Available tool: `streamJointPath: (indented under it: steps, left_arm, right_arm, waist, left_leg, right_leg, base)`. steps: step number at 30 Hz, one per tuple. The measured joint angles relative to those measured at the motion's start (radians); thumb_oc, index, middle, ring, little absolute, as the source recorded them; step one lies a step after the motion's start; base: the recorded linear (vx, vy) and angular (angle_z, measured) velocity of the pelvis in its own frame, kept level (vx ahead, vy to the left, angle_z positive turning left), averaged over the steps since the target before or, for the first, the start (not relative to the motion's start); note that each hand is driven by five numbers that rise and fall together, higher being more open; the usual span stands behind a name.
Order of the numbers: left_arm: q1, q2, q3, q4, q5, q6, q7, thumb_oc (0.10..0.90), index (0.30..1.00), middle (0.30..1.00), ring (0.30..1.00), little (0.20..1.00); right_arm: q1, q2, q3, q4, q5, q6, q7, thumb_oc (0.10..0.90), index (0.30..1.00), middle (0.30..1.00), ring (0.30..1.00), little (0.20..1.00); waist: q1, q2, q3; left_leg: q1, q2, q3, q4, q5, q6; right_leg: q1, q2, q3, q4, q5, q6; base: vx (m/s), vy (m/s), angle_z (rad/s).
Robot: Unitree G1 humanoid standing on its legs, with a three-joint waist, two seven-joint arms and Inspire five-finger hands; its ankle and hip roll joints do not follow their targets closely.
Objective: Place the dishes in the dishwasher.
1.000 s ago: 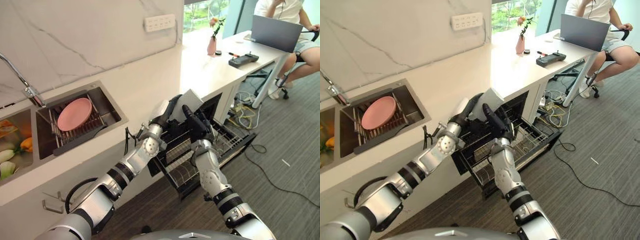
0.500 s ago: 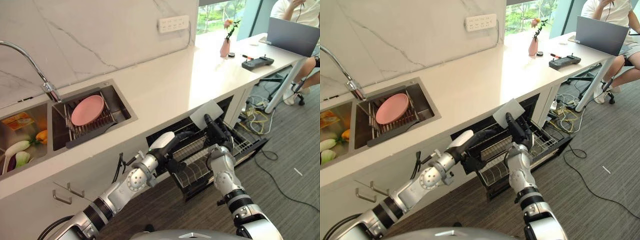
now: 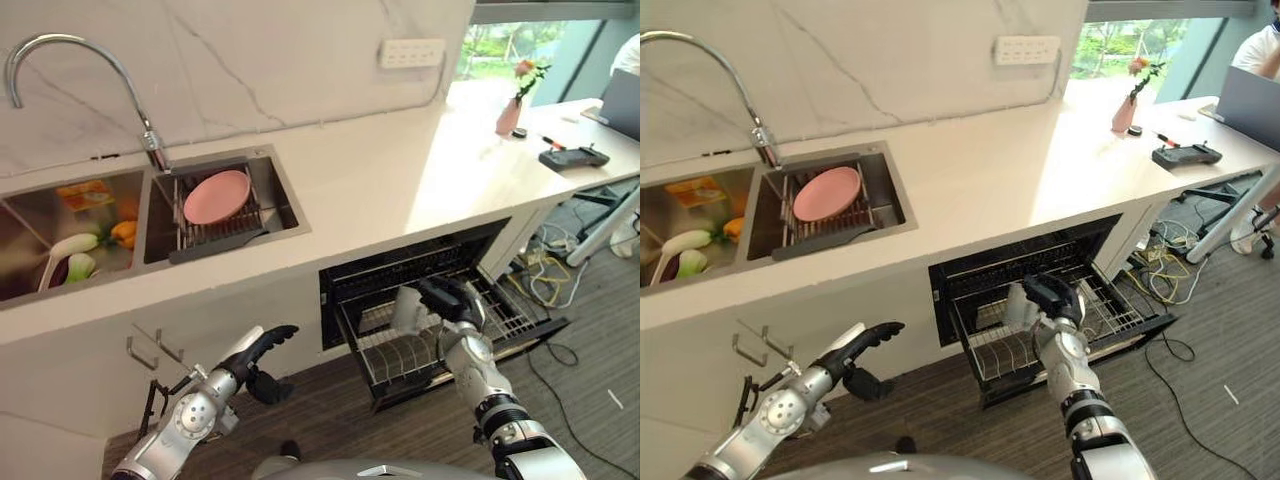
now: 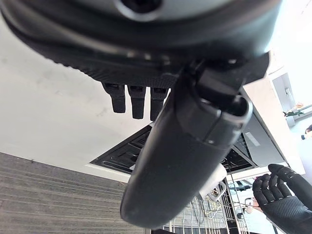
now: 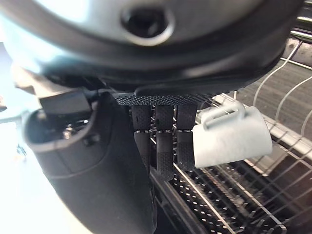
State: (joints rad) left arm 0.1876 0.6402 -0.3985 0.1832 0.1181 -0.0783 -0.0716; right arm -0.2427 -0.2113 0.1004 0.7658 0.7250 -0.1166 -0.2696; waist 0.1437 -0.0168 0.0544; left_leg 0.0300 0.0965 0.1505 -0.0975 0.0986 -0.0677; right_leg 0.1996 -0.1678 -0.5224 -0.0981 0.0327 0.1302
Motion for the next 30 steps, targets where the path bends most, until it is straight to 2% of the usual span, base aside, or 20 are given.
streamJointPath:
  steps: [1, 5, 7, 10, 13, 14, 15, 17, 19, 20, 23, 25, 26, 27, 28, 30]
  left_arm:
    - [0.000, 0.000, 0.000, 0.000, 0.000, 0.000, 0.000, 0.800, 0.900, 0.900, 0.900, 0.900]
    - [0.052, 0.048, 0.044, 0.019, 0.001, -0.010, -0.016, 0.800, 0.900, 0.900, 0.900, 0.900]
    - [0.063, 0.051, 0.053, 0.056, 0.004, -0.012, -0.023, 0.800, 0.900, 0.900, 0.900, 0.900]
    - [0.066, 0.045, 0.053, 0.122, 0.011, -0.015, -0.023, 0.800, 0.900, 0.900, 0.900, 0.900]
    - [0.094, -0.006, 0.079, 0.216, 0.013, -0.015, -0.020, 0.800, 0.900, 0.900, 0.900, 0.900]
    - [0.089, -0.025, 0.091, 0.240, 0.013, -0.009, -0.019, 0.800, 0.900, 0.900, 0.900, 0.900]
    - [0.086, -0.077, 0.113, 0.329, 0.013, -0.005, -0.004, 0.800, 0.900, 0.900, 0.900, 0.900]
    - [0.101, -0.101, 0.116, 0.389, 0.013, 0.013, 0.003, 0.800, 0.900, 0.900, 0.900, 0.900]
    - [0.102, -0.175, 0.170, 0.524, 0.013, 0.005, 0.027, 0.800, 0.900, 0.900, 0.900, 0.900]
    - [0.087, -0.204, 0.181, 0.611, 0.013, 0.025, 0.041, 0.800, 0.900, 0.900, 0.900, 0.900]
    - [0.085, -0.249, 0.216, 0.775, 0.010, 0.022, 0.065, 0.800, 0.900, 0.900, 0.900, 0.900]
    - [0.045, -0.288, 0.223, 0.923, 0.001, 0.042, 0.083, 0.800, 0.900, 0.900, 0.900, 0.900]
    - [0.034, -0.298, 0.222, 0.951, -0.001, 0.047, 0.084, 0.800, 0.900, 0.900, 0.900, 0.900]
    - [0.031, -0.309, 0.219, 0.958, -0.002, 0.058, 0.084, 0.800, 0.900, 0.900, 0.900, 0.900]
    - [0.024, -0.313, 0.219, 0.960, -0.004, 0.058, 0.084, 0.800, 0.900, 0.900, 0.900, 0.900]
    - [0.015, -0.320, 0.218, 0.981, -0.032, 0.063, 0.097, 0.800, 0.900, 0.900, 0.900, 0.900]
  right_arm:
    - [0.000, 0.000, 0.000, 0.000, 0.000, 0.000, 0.000, 0.400, 0.300, 0.300, 0.300, 0.300]
    - [0.009, -0.028, 0.053, 0.117, -0.177, 0.038, 0.066, 0.400, 0.300, 0.300, 0.300, 0.300]
    - [-0.003, -0.033, 0.081, 0.216, -0.249, 0.066, 0.086, 0.400, 0.300, 0.300, 0.300, 0.300]
    - [-0.023, -0.033, 0.120, 0.252, -0.344, 0.091, 0.095, 0.400, 0.300, 0.300, 0.300, 0.300]
    - [-0.068, -0.031, 0.150, 0.311, -0.451, 0.119, 0.101, 0.400, 0.300, 0.300, 0.300, 0.300]
    - [-0.075, -0.033, 0.158, 0.319, -0.467, 0.122, 0.101, 0.420, 0.331, 0.331, 0.331, 0.331]
    - [-0.091, -0.032, 0.169, 0.334, -0.520, 0.141, 0.102, 0.504, 0.455, 0.455, 0.455, 0.455]
    - [-0.098, -0.032, 0.177, 0.348, -0.539, 0.146, 0.105, 0.544, 0.516, 0.516, 0.516, 0.516]
    - [-0.120, -0.033, 0.178, 0.378, -0.570, 0.149, 0.104, 0.612, 0.618, 0.618, 0.618, 0.618]
    - [-0.134, -0.036, 0.178, 0.402, -0.572, 0.153, 0.102, 0.800, 0.900, 0.900, 0.900, 0.900]
    - [-0.167, -0.037, 0.176, 0.444, -0.573, 0.155, 0.092, 0.800, 0.900, 0.900, 0.900, 0.900]
    - [-0.213, -0.048, 0.172, 0.476, -0.571, 0.156, 0.082, 0.800, 0.900, 0.900, 0.900, 0.900]
    - [-0.233, -0.055, 0.164, 0.486, -0.570, 0.155, 0.074, 0.800, 0.900, 0.900, 0.900, 0.900]
    - [-0.260, -0.069, 0.155, 0.497, -0.568, 0.156, 0.071, 0.800, 0.900, 0.900, 0.900, 0.900]
    - [-0.266, -0.076, 0.155, 0.498, -0.568, 0.156, 0.069, 0.800, 0.900, 0.900, 0.900, 0.900]
    - [-0.296, -0.092, 0.155, 0.517, -0.566, 0.155, 0.067, 0.800, 0.900, 0.900, 0.900, 0.900]
  waist:
    - [0.000, 0.000, 0.000]
    - [0.016, -0.028, 0.005]
    - [0.020, -0.030, 0.006]
    - [0.019, -0.028, 0.007]
    - [0.021, -0.026, 0.009]
    - [0.017, -0.024, 0.009]
    - [0.023, -0.021, 0.011]
    - [0.029, -0.019, 0.012]
    - [0.037, -0.015, 0.014]
    - [0.038, -0.014, 0.018]
    - [0.071, -0.002, 0.039]
    - [0.076, 0.026, 0.065]
    - [0.076, 0.032, 0.077]
    - [0.085, 0.053, 0.100]
    - [0.087, 0.057, 0.104]
    - [0.109, 0.080, 0.121]
  left_leg:
    - [0.000, 0.000, 0.000, 0.000, 0.000, 0.000]
    - [-0.014, -0.001, -0.021, 0.000, 0.004, -0.006]
    - [-0.016, -0.001, -0.022, 0.000, 0.004, -0.006]
    - [-0.016, 0.000, -0.022, 0.000, 0.004, -0.006]
    - [-0.017, 0.000, -0.020, 0.000, 0.005, -0.005]
    - [-0.017, 0.000, -0.020, 0.000, 0.005, -0.005]
    - [-0.021, 0.001, -0.023, 0.000, 0.008, -0.001]
    - [-0.029, 0.002, -0.029, 0.000, 0.009, -0.002]
    - [-0.045, 0.003, -0.035, 0.002, 0.015, -0.003]
    - [-0.055, 0.003, -0.050, 0.005, 0.019, -0.005]
    - [-0.084, 0.007, -0.062, 0.006, 0.029, -0.006]
    - [-0.132, 0.009, -0.084, 0.006, 0.047, -0.005]
    - [-0.146, 0.010, -0.090, 0.006, 0.054, -0.004]
    - [-0.163, 0.011, -0.101, 0.006, 0.056, -0.007]
    - [-0.170, 0.011, -0.104, 0.006, 0.056, -0.009]
    - [-0.197, 0.008, -0.115, 0.005, 0.063, -0.009]
  right_leg:
    - [0.000, 0.000, 0.000, 0.000, 0.000, 0.000]
    - [-0.002, 0.002, -0.022, 0.000, -0.001, -0.001]
    - [-0.003, 0.002, -0.023, 0.000, -0.001, -0.001]
    - [-0.003, 0.002, -0.022, 0.000, -0.001, -0.001]
    - [-0.006, 0.002, -0.019, -0.001, -0.001, -0.001]
    - [-0.006, 0.002, -0.019, -0.001, -0.001, -0.001]
    - [-0.009, 0.004, -0.022, -0.001, -0.002, -0.001]
    - [-0.012, 0.006, -0.028, -0.001, -0.003, -0.003]
    - [-0.024, 0.009, -0.034, -0.001, -0.003, -0.003]
    - [-0.027, 0.012, -0.047, -0.001, -0.004, -0.004]
    - [-0.049, 0.019, -0.057, 0.000, -0.003, -0.008]
    - [-0.082, 0.026, -0.080, 0.000, 0.004, -0.015]
    - [-0.093, 0.029, -0.084, 0.000, 0.007, -0.017]
    - [-0.104, 0.031, -0.092, 0.000, 0.012, -0.020]
    - [-0.110, 0.031, -0.095, 0.000, 0.014, -0.021]
    - [-0.128, 0.032, -0.109, 0.000, 0.019, -0.021]
  base:
    - [-0.01, -0.002, 0.11]
    - [-0.02, -0.005, 0.14]
    - [0.00, 0.000, 0.00]
    - [0.00, 0.000, 0.00]
    - [-0.01, 0.003, 0.00]
    - [-0.04, 0.002, 0.02]
    - [-0.06, -0.002, 0.05]
    - [-0.06, -0.006, 0.08]
    - [-0.06, -0.004, 0.13]
    - [-0.10, -0.002, 0.24]
    - [-0.12, 0.013, 0.15]
    - [-0.12, 0.030, 0.28]
    - [-0.10, 0.027, 0.31]
    - [-0.08, 0.021, 0.16]
    - [-0.07, 0.021, 0.19]
    - [-0.04, 0.023, 0.17]
